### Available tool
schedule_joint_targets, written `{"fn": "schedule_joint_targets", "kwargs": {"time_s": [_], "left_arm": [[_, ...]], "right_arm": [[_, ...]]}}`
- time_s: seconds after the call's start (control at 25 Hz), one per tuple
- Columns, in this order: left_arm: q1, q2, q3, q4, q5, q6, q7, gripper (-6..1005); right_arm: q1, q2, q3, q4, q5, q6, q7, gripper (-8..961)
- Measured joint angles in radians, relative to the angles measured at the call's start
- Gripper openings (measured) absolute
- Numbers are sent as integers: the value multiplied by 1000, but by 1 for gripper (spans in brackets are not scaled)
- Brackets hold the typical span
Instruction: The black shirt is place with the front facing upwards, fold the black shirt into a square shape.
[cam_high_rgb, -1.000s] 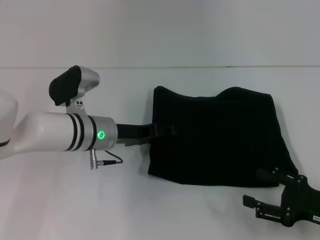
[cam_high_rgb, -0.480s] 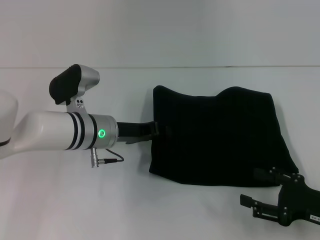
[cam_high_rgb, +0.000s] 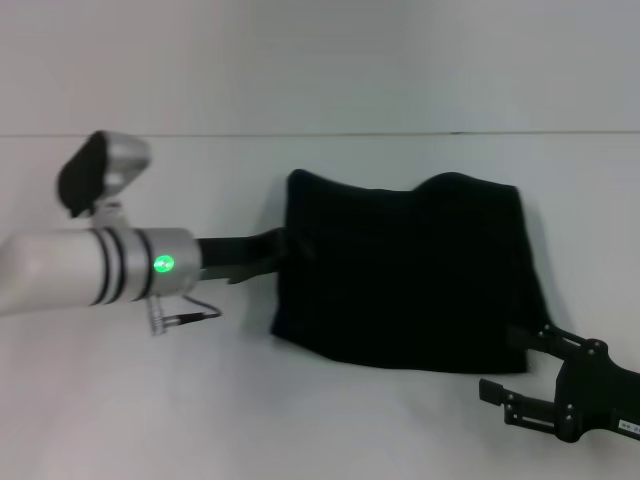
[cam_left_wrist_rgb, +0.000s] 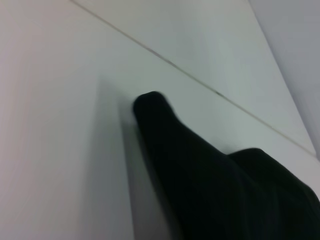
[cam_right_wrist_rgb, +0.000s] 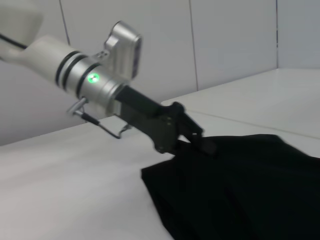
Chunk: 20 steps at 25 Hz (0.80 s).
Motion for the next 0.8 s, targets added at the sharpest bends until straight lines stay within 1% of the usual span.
{"fn": "schedule_joint_targets", "kwargs": {"time_s": [0.16,0.24,0.32,0.44,0.68,0.8], "left_arm": [[86,32,-25,5,-78,24,21,184],[120,37,-62,5,-107,37,46,183],[154,36,-121,1,-130,55,90,182],[164,32,-142,-3,-134,69,115,181],[142,29,-132,-16,-125,71,117,178],[135,30,-114,-18,-123,72,136,193]], "right_arm": [[6,0,4,-9,3,4,3,850],[9,0,5,-9,4,8,3,850],[12,0,6,-9,4,10,3,850],[18,1,8,-9,4,11,3,850],[25,1,13,-9,4,14,3,850],[25,2,15,-9,4,14,3,850]]}}
